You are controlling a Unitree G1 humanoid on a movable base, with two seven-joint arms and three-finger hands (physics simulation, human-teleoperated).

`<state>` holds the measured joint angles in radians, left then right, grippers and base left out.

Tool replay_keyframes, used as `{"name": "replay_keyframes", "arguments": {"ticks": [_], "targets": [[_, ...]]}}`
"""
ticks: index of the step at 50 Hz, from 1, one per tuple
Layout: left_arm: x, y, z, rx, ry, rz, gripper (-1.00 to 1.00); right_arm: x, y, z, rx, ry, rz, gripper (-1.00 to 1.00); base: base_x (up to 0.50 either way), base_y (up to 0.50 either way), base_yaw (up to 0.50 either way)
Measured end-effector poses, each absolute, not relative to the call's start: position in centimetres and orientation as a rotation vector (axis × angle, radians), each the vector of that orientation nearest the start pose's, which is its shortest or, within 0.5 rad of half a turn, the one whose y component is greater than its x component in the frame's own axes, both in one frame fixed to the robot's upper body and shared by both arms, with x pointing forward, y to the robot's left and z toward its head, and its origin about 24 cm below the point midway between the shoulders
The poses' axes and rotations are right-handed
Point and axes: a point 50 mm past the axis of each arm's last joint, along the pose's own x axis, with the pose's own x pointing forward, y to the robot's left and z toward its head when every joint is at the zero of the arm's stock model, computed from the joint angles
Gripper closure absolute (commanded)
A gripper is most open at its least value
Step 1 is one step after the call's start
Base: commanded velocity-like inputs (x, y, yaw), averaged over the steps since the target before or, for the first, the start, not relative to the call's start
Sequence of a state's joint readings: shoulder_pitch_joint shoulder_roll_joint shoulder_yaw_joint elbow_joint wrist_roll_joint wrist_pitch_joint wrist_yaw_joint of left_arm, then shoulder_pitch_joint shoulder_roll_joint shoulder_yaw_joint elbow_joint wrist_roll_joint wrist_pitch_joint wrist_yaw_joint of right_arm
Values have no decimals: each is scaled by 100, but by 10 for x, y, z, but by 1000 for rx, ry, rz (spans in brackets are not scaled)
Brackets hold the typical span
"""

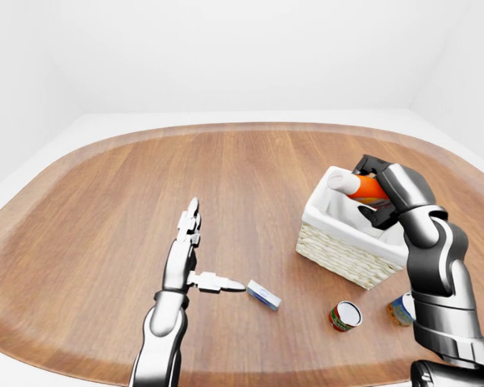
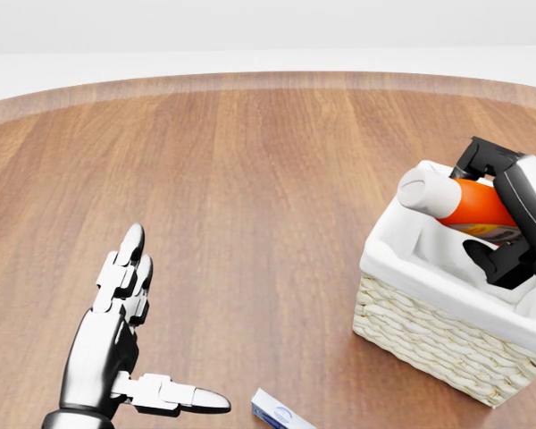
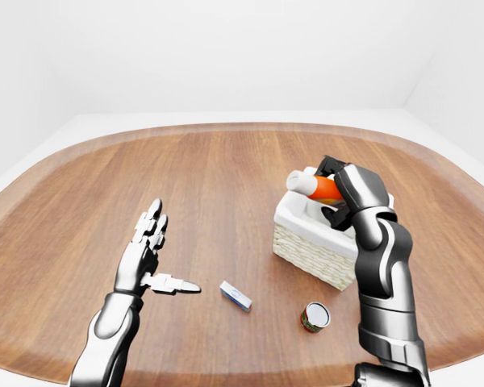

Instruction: Pick up the ketchup, and put it in the basket.

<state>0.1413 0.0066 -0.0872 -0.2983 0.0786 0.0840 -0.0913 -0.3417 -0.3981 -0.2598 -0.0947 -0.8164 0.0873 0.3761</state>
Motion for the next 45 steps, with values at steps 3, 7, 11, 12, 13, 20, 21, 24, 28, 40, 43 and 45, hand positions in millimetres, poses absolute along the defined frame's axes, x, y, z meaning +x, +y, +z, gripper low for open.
{"name": "replay_keyframes", "arguments": {"ticks": [3,7,11,12,13,20,21,24,28,40,43,45], "targets": [[226,133,70,77,-76,-130,-100,302,-256,169,-1170,-51,-132,100,0,0,0],[226,133,70,77,-75,-131,-100,309,-264,163,-1179,-5,-145,100,0,0,0],[225,133,69,77,-75,-131,-100,316,-272,156,-1180,41,-158,100,0,0,0],[225,133,69,77,-75,-132,-100,318,-274,154,-1179,51,-161,100,0,0,0],[225,133,69,78,-75,-132,-100,319,-276,152,-1179,61,-164,100,0,0,0],[225,132,69,78,-75,-134,-100,329,-284,140,-1175,124,-181,100,0,0,0],[224,132,69,78,-75,-134,-100,331,-285,139,-1174,131,-183,100,0,0,0],[224,132,70,77,-76,-136,-100,334,-287,133,-1170,155,-189,100,0,0,0],[223,132,71,77,-77,-137,-100,339,-290,124,-1164,188,-197,100,0,0,0],[221,132,73,74,-85,-140,-100,350,-295,100,-1144,281,-221,100,0,0,0],[221,132,74,73,-87,-141,-100,351,-295,96,-1142,300,-226,100,0,0,0],[220,132,74,73,-88,-142,-100,352,-295,93,-1141,312,-228,100,0,0,0]]}}
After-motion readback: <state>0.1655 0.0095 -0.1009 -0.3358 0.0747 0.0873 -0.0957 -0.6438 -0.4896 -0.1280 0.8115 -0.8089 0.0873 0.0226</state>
